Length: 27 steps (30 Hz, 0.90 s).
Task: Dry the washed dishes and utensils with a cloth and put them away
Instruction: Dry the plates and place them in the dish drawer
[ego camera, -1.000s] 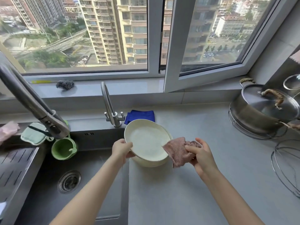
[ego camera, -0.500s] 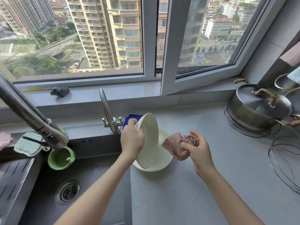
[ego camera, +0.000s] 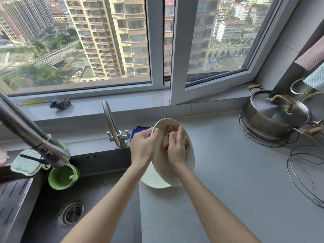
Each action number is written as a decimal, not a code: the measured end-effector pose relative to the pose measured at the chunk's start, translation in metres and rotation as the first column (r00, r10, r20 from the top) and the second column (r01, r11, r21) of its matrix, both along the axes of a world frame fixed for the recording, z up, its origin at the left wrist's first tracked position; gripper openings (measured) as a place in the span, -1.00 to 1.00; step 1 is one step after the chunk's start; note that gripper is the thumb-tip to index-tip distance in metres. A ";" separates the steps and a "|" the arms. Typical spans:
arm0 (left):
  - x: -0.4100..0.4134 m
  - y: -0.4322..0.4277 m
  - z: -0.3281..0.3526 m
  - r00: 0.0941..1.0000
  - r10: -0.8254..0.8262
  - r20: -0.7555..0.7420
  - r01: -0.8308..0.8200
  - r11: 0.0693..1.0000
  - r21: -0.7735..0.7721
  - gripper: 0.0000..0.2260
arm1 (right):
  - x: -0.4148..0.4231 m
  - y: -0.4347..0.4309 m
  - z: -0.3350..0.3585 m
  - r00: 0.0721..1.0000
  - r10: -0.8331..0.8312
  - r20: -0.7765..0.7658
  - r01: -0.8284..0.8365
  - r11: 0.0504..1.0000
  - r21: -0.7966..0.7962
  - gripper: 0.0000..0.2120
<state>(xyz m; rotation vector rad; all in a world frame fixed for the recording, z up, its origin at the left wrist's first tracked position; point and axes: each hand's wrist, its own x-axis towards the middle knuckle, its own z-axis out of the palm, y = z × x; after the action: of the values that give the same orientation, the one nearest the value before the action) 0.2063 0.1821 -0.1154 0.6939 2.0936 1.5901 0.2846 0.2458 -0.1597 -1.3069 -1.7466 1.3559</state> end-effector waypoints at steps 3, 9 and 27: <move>-0.005 0.001 0.010 0.998 0.026 0.050 -0.028 0.999 0.035 -0.84 | -0.006 -0.012 -0.002 0.979 0.179 -0.095 -0.174 0.983 0.054 -0.43; -0.027 -0.003 0.031 0.961 0.019 0.277 -0.051 0.992 0.111 -0.94 | 0.057 -0.038 -0.006 0.797 0.522 0.305 -0.603 0.649 0.463 -0.50; -0.006 -0.011 0.080 0.840 -0.534 0.094 0.477 0.811 0.340 -0.82 | 0.060 0.065 0.086 0.975 0.060 0.214 -0.220 0.412 0.885 -0.20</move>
<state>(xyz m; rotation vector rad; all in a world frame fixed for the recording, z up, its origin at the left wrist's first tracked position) 0.2001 0.1714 -0.0357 1.0615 1.3751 1.5910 0.3443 0.3103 -0.0735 -0.6054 -2.2162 0.1549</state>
